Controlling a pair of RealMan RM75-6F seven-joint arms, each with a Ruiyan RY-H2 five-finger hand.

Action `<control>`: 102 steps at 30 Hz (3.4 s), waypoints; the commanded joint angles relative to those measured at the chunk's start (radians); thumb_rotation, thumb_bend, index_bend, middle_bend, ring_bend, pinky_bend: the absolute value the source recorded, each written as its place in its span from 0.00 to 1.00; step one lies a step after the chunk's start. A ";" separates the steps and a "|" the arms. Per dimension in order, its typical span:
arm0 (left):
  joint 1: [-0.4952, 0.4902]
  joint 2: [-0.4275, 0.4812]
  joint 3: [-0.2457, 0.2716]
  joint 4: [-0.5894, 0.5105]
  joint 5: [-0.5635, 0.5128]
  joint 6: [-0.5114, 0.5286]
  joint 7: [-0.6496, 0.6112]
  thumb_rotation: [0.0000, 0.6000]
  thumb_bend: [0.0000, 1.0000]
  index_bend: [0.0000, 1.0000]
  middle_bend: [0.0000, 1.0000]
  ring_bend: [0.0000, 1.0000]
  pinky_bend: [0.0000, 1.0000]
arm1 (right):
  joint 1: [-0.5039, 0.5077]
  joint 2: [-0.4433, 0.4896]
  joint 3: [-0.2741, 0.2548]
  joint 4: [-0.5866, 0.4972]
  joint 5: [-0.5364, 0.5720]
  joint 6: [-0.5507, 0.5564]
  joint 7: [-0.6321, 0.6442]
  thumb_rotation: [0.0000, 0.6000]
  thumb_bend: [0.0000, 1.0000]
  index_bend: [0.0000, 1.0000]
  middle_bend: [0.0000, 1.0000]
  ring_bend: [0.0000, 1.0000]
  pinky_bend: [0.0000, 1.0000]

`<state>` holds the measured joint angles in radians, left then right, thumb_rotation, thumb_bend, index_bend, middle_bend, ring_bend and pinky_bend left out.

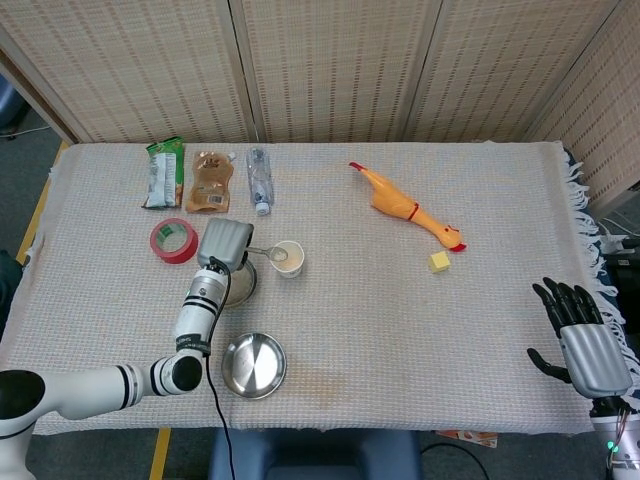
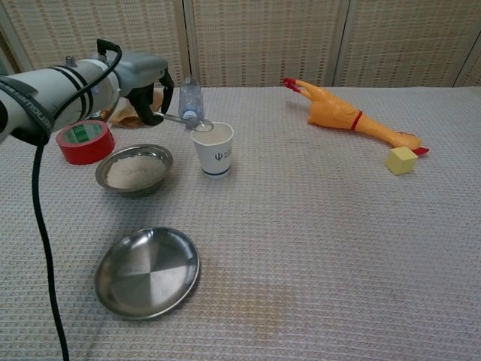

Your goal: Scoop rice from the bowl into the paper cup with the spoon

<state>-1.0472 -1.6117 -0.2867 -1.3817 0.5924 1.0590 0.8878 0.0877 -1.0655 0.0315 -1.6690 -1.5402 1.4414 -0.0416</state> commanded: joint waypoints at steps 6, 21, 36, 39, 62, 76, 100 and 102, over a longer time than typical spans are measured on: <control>0.009 -0.129 0.112 0.191 0.245 0.101 -0.029 1.00 0.39 0.64 1.00 1.00 1.00 | -0.001 0.015 -0.018 -0.016 -0.029 -0.001 0.019 1.00 0.14 0.00 0.00 0.00 0.00; 0.051 -0.322 0.217 0.620 0.620 0.224 -0.224 1.00 0.39 0.63 1.00 1.00 1.00 | -0.001 0.029 -0.022 -0.025 -0.026 -0.006 0.036 1.00 0.14 0.00 0.00 0.00 0.00; 0.076 -0.465 0.270 1.004 0.825 0.296 -0.292 1.00 0.39 0.62 1.00 1.00 1.00 | -0.007 0.039 -0.031 -0.035 -0.045 0.007 0.044 1.00 0.14 0.00 0.00 0.00 0.00; 0.079 -0.485 0.275 1.050 0.848 0.308 -0.301 1.00 0.39 0.60 1.00 1.00 1.00 | -0.004 0.040 -0.032 -0.034 -0.044 -0.001 0.047 1.00 0.14 0.00 0.00 0.00 0.00; 0.090 -0.512 0.201 1.156 0.859 0.377 -0.376 1.00 0.39 0.57 1.00 1.00 1.00 | -0.005 0.031 -0.020 -0.035 -0.013 -0.003 0.011 1.00 0.14 0.00 0.00 0.00 0.00; 0.291 0.013 0.178 -0.028 0.664 0.277 -0.326 1.00 0.39 0.58 1.00 1.00 1.00 | -0.002 0.027 -0.023 -0.040 -0.017 -0.010 -0.001 1.00 0.14 0.00 0.00 0.00 0.00; 0.388 0.061 0.321 -0.332 0.459 0.033 -0.267 1.00 0.39 0.53 1.00 1.00 1.00 | -0.018 0.043 -0.042 -0.048 -0.075 0.031 0.030 1.00 0.14 0.00 0.00 0.00 0.00; 0.388 0.060 0.322 -0.331 0.448 0.030 -0.248 1.00 0.39 0.44 1.00 1.00 1.00 | -0.019 0.043 -0.043 -0.048 -0.077 0.032 0.029 1.00 0.14 0.00 0.00 0.00 0.00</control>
<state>-0.6600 -1.5499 0.0326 -1.7151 1.0487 1.0936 0.6289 0.0690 -1.0228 -0.0120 -1.7171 -1.6173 1.4729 -0.0125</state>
